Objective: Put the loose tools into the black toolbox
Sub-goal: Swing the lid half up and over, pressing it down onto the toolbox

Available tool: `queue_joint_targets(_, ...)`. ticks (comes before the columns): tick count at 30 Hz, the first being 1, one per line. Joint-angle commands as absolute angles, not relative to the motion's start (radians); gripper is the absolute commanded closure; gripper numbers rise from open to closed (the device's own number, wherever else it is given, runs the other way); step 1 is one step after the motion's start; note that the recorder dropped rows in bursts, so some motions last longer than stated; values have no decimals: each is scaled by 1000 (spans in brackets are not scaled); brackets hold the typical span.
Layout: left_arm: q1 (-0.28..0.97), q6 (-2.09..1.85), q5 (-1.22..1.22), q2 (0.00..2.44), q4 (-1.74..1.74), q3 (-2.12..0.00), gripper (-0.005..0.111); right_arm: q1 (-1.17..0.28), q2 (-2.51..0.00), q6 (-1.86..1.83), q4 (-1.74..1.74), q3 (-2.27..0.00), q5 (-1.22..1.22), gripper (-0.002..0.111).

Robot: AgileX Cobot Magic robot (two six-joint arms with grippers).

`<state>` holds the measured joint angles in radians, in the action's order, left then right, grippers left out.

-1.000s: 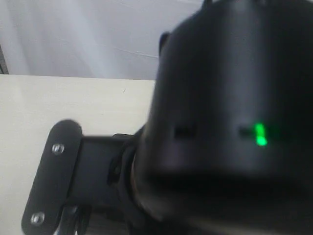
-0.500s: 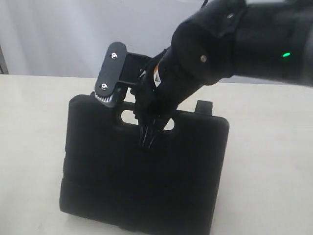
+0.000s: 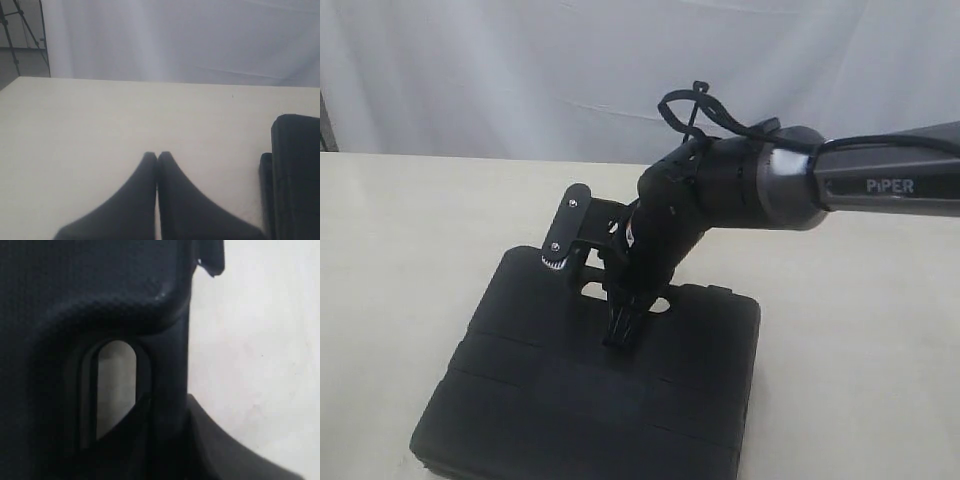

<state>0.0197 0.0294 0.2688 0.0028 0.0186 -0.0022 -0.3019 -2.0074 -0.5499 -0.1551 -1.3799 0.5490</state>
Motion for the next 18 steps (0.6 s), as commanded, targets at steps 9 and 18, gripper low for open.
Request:
queue_joint_targets(9, 22, 30, 269, 0, 21, 0, 107, -292, -1978, -444, -248, -1383, 634, 42)
queue_joint_targets(18, 22, 30, 269, 0, 21, 0, 107, -362, -1800, -362, -222, -1383, 709, 42)
